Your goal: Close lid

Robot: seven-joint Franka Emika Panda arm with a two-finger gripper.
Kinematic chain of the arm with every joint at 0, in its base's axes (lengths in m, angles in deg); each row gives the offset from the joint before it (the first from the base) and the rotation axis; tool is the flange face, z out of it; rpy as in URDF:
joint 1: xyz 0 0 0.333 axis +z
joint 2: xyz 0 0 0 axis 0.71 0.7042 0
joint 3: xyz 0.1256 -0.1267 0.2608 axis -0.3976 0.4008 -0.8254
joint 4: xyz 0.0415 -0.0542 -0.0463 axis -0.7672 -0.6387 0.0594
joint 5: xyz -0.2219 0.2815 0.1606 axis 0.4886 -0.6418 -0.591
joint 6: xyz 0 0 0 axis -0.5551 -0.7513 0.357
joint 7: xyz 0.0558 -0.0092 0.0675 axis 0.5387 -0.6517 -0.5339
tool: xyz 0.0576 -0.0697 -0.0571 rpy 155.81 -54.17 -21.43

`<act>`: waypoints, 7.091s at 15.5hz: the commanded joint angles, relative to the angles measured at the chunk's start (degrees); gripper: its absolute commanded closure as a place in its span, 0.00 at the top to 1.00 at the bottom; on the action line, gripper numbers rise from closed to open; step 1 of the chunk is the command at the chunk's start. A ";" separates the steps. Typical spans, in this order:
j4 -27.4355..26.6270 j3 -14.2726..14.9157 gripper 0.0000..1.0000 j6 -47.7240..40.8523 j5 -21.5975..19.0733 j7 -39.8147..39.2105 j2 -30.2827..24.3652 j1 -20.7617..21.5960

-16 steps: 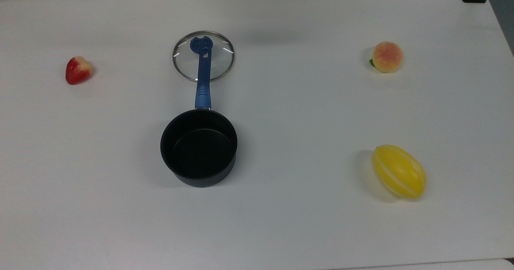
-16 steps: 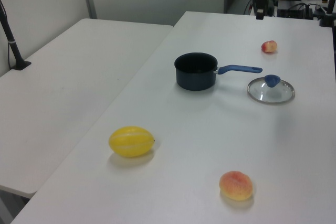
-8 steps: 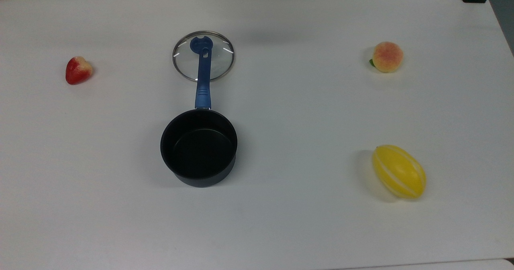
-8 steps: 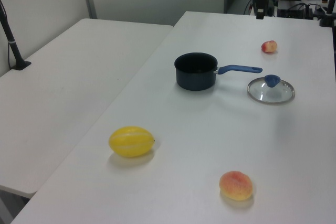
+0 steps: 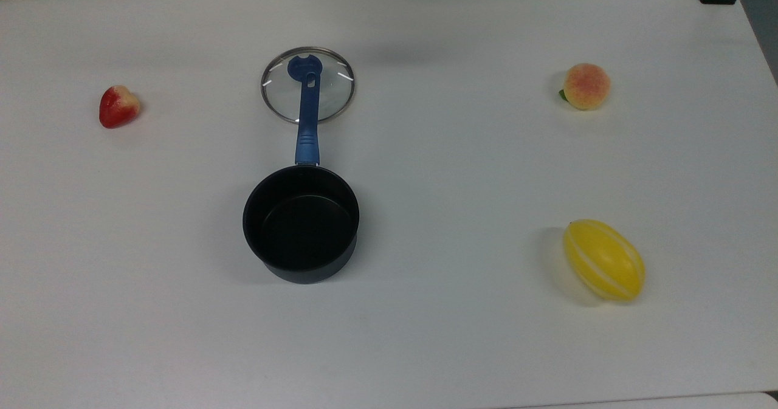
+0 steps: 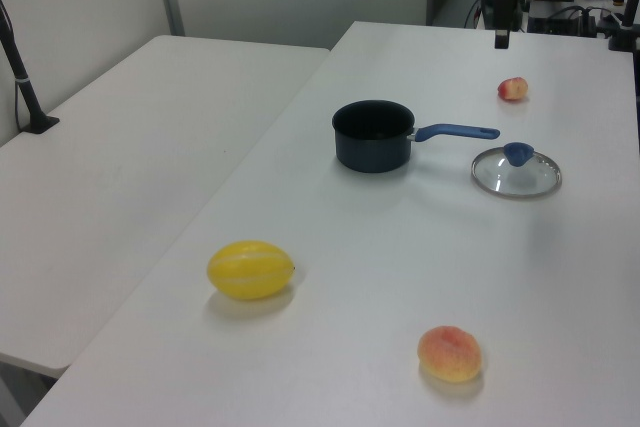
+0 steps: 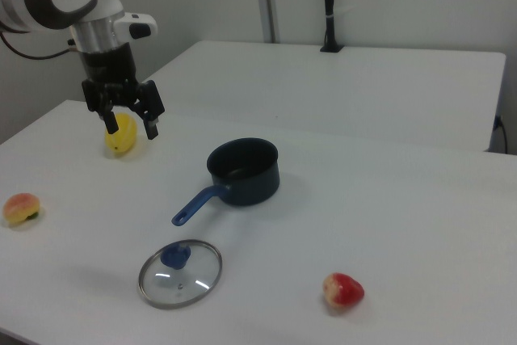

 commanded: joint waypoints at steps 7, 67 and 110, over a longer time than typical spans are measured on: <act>-11.88 0.66 1.00 -0.77 -0.11 -2.71 -2.71 -0.17; -34.66 1.02 0.27 34.83 6.22 -3.42 2.21 -8.34; 24.23 7.17 0.25 26.47 -7.84 23.65 33.32 1.59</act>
